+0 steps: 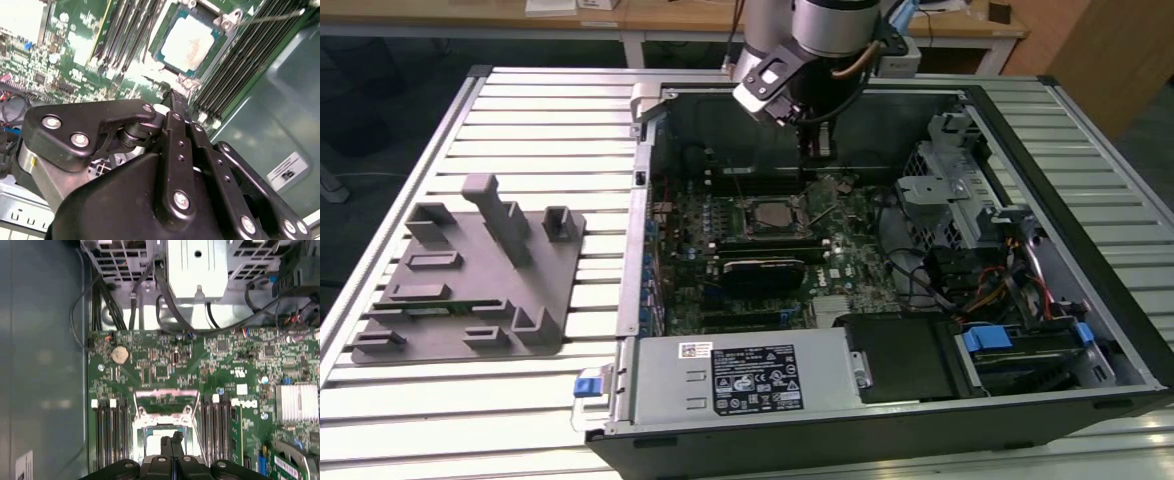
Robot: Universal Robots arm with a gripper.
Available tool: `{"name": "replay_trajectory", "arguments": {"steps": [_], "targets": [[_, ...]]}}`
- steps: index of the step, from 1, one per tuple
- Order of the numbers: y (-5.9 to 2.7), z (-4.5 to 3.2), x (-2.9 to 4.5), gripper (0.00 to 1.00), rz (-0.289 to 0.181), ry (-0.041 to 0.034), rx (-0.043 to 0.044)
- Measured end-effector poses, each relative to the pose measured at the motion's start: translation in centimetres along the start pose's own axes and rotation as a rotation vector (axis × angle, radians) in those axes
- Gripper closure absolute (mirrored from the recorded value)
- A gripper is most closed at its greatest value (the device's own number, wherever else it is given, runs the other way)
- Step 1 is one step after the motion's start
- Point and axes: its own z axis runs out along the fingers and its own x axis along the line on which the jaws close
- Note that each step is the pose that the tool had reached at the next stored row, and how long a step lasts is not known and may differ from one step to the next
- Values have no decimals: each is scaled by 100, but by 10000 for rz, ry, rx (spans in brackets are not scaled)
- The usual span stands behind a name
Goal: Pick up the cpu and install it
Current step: 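Close the cpu cover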
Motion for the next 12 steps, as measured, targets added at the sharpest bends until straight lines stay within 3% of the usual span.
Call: {"name": "replay_trajectory", "arguments": {"steps": [12], "targets": [[280, 8, 8, 89, 0, 0, 0]]}}
